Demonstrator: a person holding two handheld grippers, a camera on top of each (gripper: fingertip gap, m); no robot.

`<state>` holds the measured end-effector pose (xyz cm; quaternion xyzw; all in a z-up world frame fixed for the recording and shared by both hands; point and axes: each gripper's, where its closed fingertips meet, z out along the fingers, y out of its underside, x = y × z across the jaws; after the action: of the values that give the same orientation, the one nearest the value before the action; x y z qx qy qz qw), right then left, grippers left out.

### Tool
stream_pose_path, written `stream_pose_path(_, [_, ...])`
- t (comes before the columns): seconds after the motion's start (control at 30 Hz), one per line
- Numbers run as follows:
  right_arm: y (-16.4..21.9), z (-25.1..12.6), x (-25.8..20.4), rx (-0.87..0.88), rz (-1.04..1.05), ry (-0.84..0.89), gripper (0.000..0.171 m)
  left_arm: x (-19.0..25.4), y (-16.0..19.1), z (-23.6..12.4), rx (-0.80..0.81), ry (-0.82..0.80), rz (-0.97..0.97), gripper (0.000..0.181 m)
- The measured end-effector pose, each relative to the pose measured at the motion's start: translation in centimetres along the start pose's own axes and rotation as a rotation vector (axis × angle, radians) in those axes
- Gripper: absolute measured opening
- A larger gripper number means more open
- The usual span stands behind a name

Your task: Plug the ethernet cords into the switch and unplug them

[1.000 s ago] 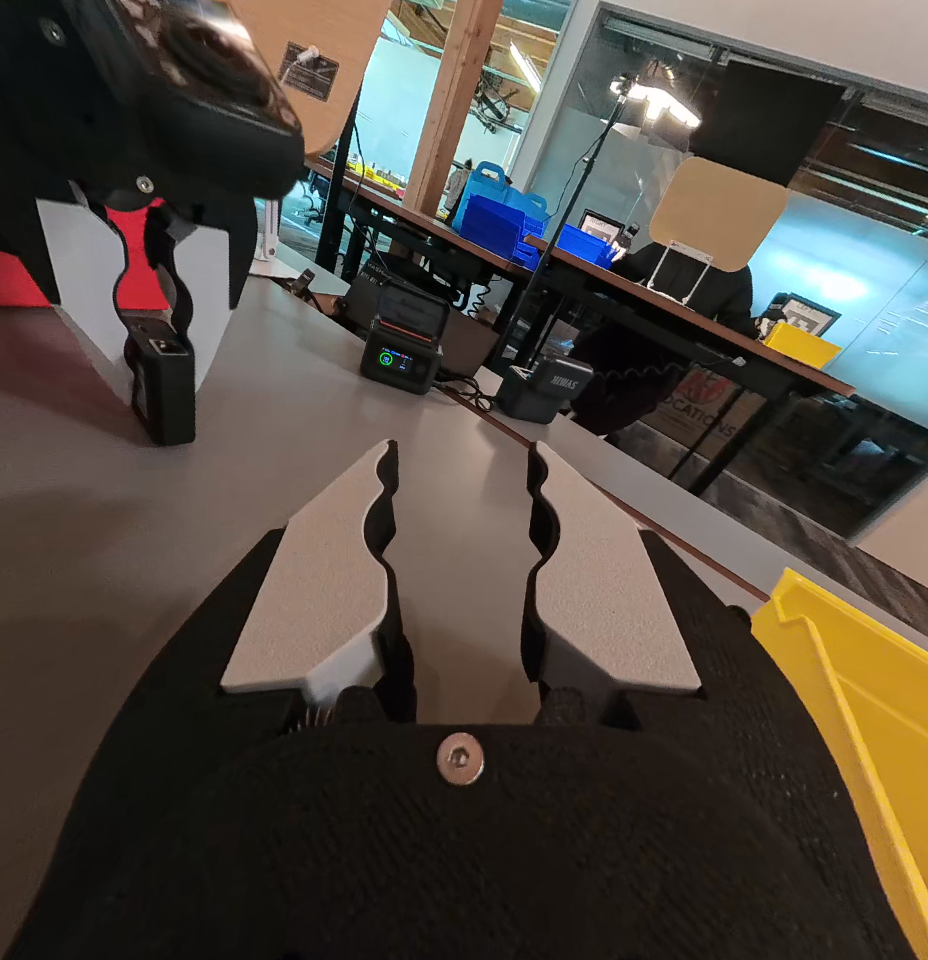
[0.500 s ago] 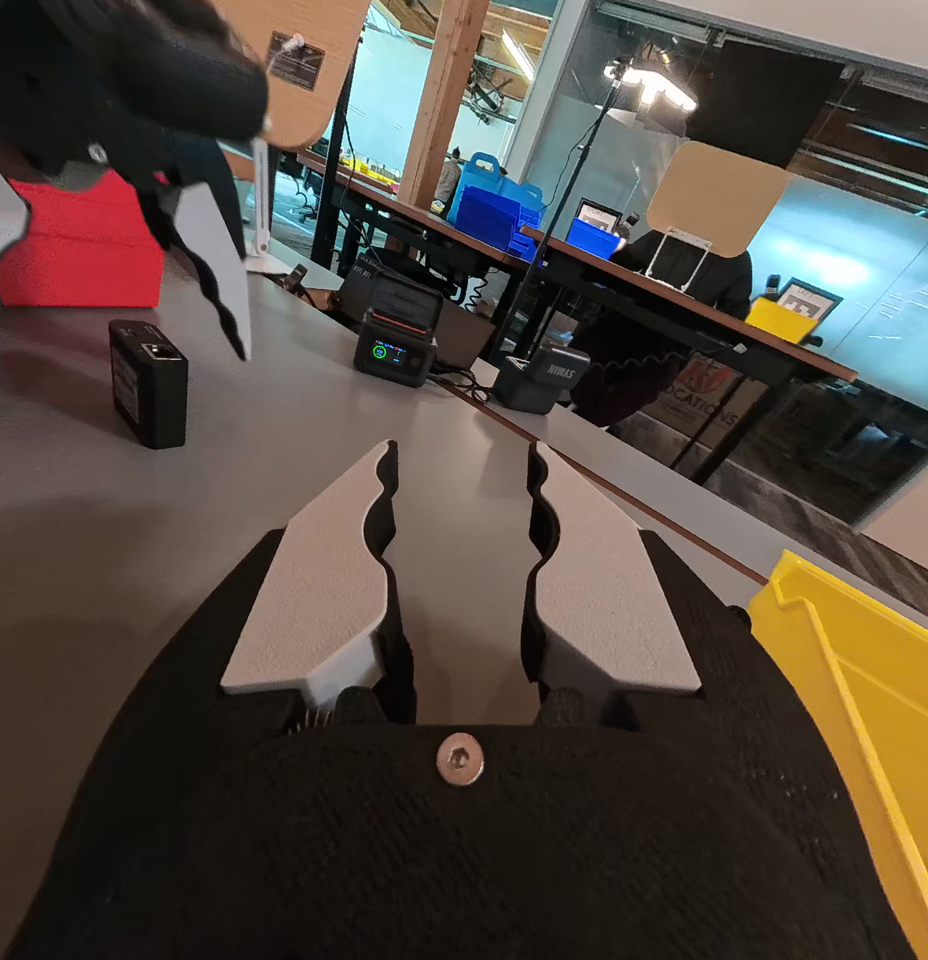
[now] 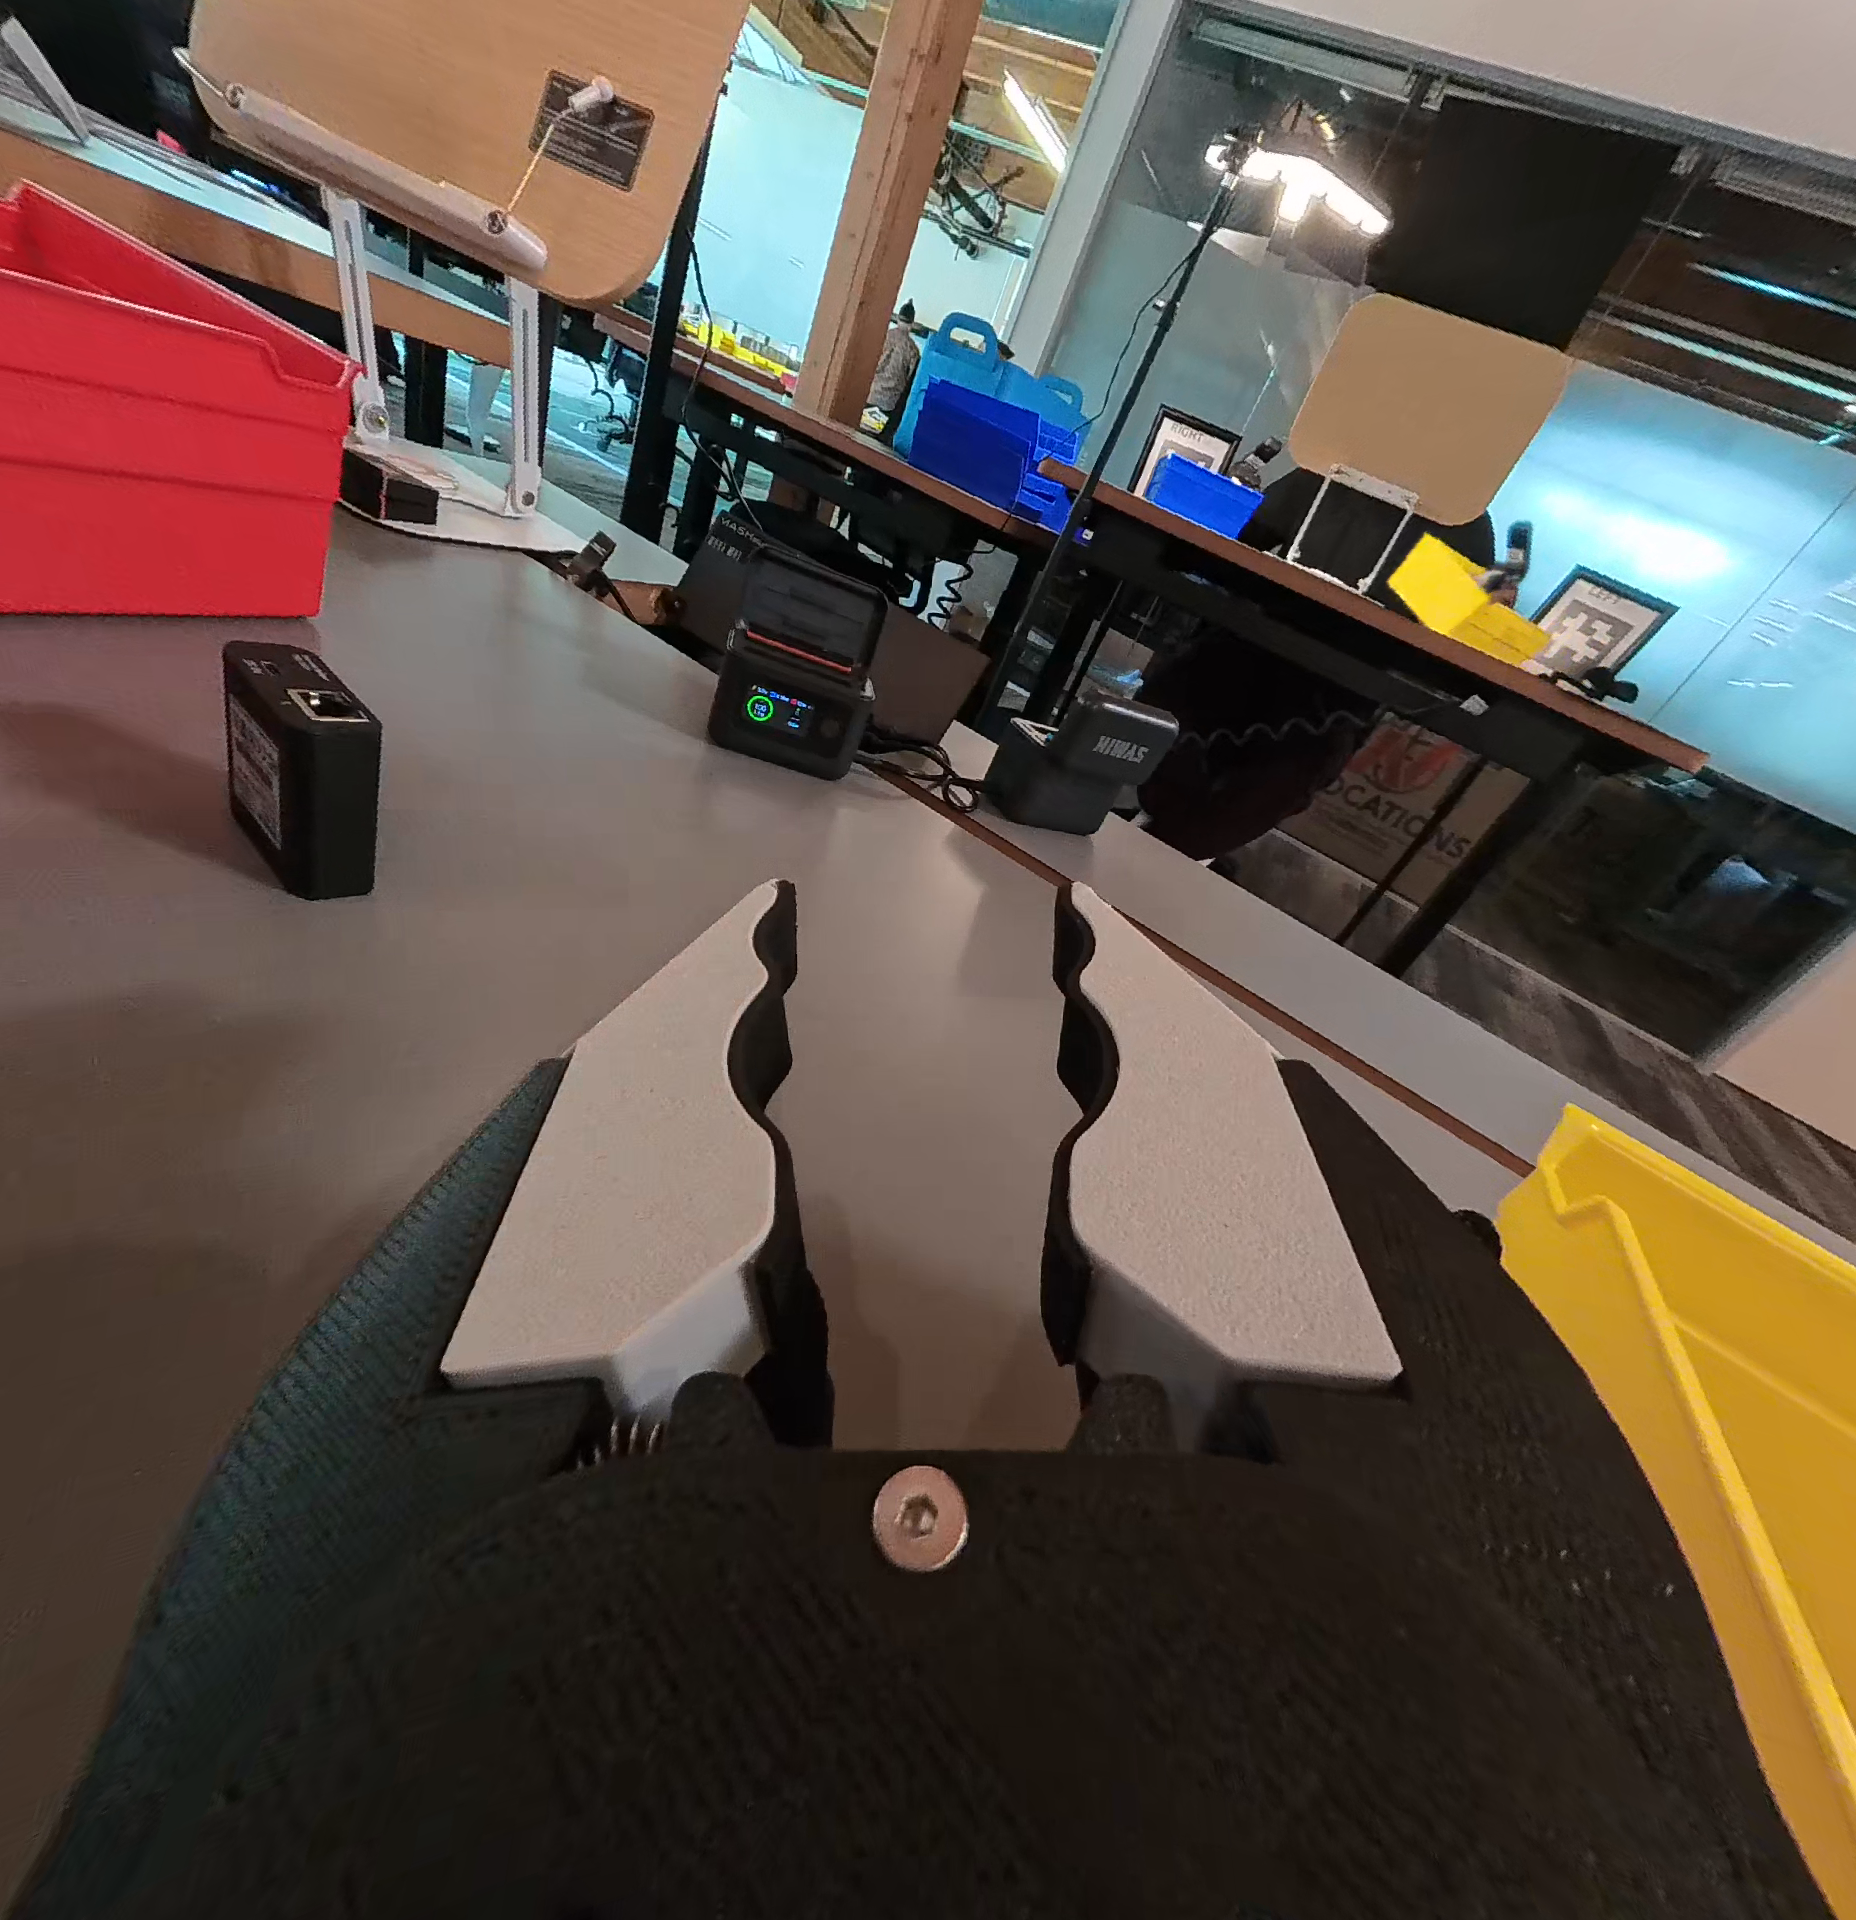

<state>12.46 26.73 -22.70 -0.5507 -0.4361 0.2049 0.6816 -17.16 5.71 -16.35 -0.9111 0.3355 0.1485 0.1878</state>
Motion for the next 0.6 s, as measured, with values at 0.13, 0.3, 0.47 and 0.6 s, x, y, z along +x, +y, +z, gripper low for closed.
stream_pose_path(0.13, [-0.1, -0.1, 0.2, 0.008, 0.015, 0.006, 0.048, 1.0, 5.9, -0.3, -0.091, 0.040, -0.147, 0.046])
stream_pose_path(0.3, [-0.1, -0.3, 0.2, 0.010, 0.019, 0.009, 0.048, 3.4, 10.0, 0.8, -0.130, 0.145, -0.280, 0.051])
stream_pose_path(0.47, [-0.1, -0.3, 0.2, 0.008, 0.013, 0.008, 0.048, 4.8, 11.6, 0.7, -0.117, 0.213, -0.403, 0.054])
stream_pose_path(0.6, [-0.1, -0.3, 0.2, 0.007, 0.017, 0.009, 0.047, 5.7, 12.1, 0.4, -0.110, 0.261, -0.492, 0.057])
